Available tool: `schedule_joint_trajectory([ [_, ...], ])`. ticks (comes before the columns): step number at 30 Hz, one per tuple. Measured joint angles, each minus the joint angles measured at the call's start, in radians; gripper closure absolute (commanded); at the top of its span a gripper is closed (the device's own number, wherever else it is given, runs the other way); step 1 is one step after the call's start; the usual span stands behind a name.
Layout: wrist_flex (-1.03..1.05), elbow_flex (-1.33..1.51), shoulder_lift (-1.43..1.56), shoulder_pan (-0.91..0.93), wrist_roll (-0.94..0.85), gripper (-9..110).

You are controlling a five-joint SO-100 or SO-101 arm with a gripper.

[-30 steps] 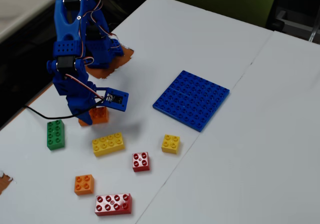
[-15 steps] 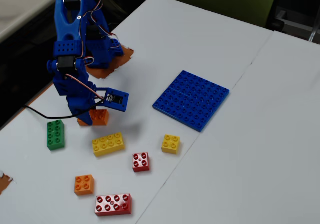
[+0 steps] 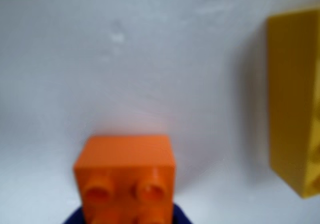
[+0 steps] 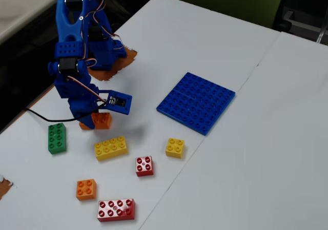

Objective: Pick up the 2x4 orange block and go up the 8x8 blue block.

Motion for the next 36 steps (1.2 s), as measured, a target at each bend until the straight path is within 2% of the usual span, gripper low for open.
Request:
schedule_joint_trajectory([
  [12,0.003,0.000,0.126,-0.005,0.000,101],
  [24,0.161,0.002,0.278,-0.115,0.011,101],
  [30,0.227,0.002,0.325,-0.207,0.279,101],
  [36,0.255,0.002,0.347,-0.322,0.629,101],
])
